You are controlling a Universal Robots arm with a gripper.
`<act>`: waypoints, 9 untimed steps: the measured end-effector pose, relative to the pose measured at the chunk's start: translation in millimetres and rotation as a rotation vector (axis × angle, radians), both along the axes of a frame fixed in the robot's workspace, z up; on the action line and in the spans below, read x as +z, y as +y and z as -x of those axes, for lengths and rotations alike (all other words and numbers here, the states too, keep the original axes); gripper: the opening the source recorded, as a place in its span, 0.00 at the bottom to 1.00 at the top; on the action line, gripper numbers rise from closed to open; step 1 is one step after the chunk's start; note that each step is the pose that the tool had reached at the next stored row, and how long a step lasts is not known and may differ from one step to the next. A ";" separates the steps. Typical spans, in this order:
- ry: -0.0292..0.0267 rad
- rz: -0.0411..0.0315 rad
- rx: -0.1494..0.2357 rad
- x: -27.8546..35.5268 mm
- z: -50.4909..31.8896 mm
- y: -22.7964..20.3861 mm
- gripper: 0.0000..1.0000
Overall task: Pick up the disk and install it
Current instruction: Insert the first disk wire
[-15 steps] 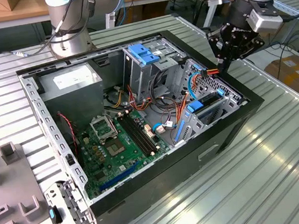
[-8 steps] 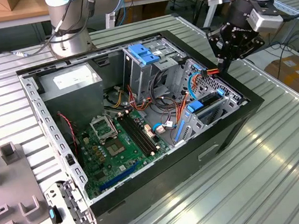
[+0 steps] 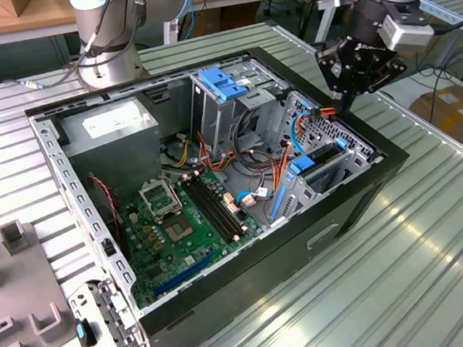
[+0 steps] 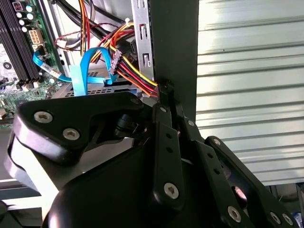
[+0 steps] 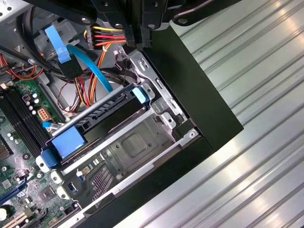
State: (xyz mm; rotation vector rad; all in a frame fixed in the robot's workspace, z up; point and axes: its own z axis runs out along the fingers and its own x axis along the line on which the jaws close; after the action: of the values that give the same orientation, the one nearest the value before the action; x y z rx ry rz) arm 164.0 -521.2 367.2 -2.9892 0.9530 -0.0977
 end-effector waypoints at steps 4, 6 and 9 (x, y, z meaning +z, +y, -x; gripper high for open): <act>0.0000 0.0001 0.000 0.3 3.5 0.0 0.16; 0.0000 0.0001 0.000 0.6 4.8 -0.1 0.16; 0.0000 -0.0002 0.000 0.5 4.9 0.0 0.16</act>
State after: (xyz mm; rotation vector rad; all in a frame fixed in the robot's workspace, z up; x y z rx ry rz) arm 159.2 -521.3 367.7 -2.9891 0.9529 -0.0977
